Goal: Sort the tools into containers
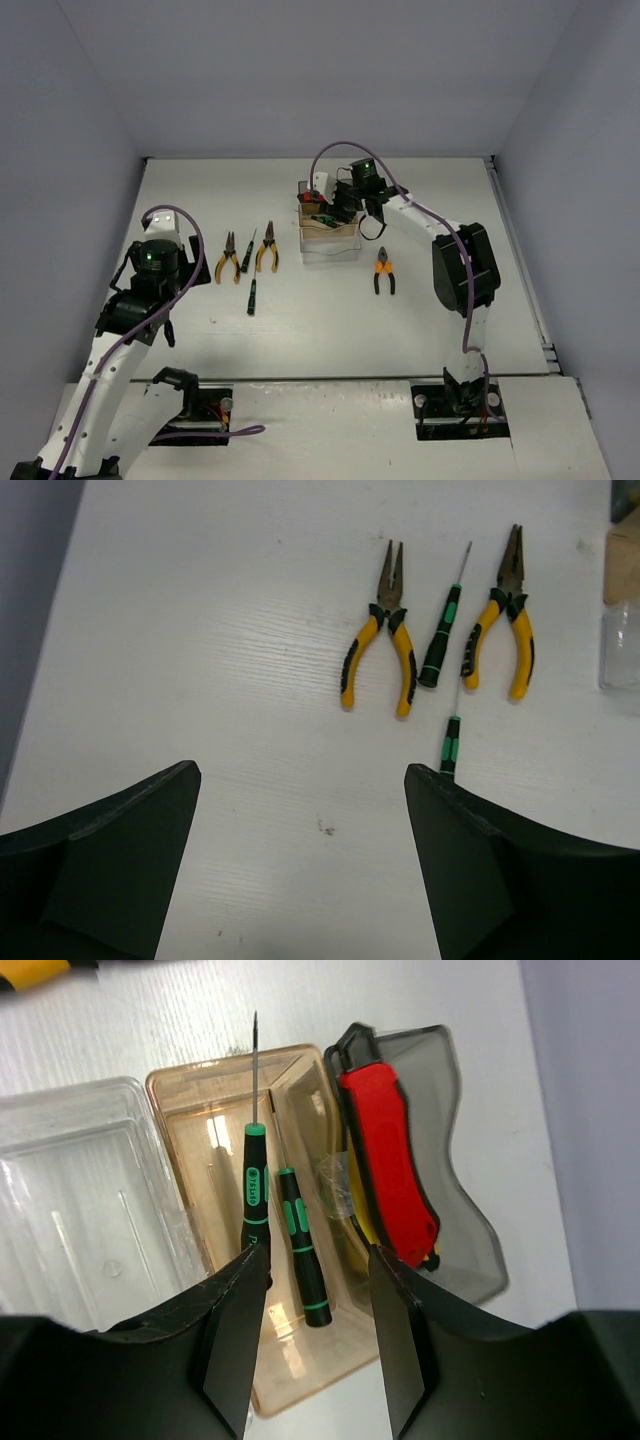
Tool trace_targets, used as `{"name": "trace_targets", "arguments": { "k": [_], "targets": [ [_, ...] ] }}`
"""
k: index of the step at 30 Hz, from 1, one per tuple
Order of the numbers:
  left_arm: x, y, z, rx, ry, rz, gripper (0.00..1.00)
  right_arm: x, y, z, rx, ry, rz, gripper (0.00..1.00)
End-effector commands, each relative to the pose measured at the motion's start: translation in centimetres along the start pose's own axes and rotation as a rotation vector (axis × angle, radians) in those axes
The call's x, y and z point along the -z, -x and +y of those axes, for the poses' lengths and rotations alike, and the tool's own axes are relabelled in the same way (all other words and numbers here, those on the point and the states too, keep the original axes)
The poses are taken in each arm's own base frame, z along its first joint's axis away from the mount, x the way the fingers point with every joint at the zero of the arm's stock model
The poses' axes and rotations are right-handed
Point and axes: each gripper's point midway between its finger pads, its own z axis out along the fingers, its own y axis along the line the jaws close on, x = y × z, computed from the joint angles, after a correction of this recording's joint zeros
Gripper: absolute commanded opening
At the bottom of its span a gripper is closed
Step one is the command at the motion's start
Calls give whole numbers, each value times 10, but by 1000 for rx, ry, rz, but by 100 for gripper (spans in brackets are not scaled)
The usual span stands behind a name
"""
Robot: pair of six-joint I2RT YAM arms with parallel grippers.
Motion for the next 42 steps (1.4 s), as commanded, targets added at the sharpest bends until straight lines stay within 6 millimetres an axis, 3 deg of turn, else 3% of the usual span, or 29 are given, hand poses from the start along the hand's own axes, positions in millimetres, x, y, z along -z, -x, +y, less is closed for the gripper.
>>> {"name": "trace_targets", "arguments": {
  "k": [1, 5, 8, 12, 15, 17, 21, 28, 35, 39, 42],
  "targets": [
    [14, 31, -38, 96, -157, -32, 80, 80, 87, -39, -49, -185, -164, 43],
    [9, 20, -64, 145, -197, 33, 80, 144, 113, -40, -184, -303, -215, 43],
    [-1, 2, -86, 130, -195, 105, 80, 178, 114, -30, -372, -379, -239, 44],
    [-28, -23, -108, 72, -128, 208, 80, 217, 92, -3, -586, -496, -244, 44],
    [-48, -40, -118, 53, -86, 288, 71, 237, 66, 19, -687, -575, -228, 44],
    [-63, -54, -121, 25, -49, 341, 62, 240, 44, 39, -730, -597, -200, 45],
    [-85, -75, -128, -25, -11, 429, 53, 265, 37, 58, -768, -641, -263, 45],
    [-115, -103, -130, -26, 31, 534, 42, 257, 23, 92, -832, -570, -283, 46],
    [-135, -123, -125, -20, 69, 611, 40, 255, 18, 98, -840, -563, -278, 46],
    [-141, -137, -122, -3, 80, 654, 29, 254, 15, 98, -844, -568, -270, 47],
    [-138, -143, -122, 22, 74, 671, 11, 252, 13, 98, -850, -574, -260, 47]
  ]
}}
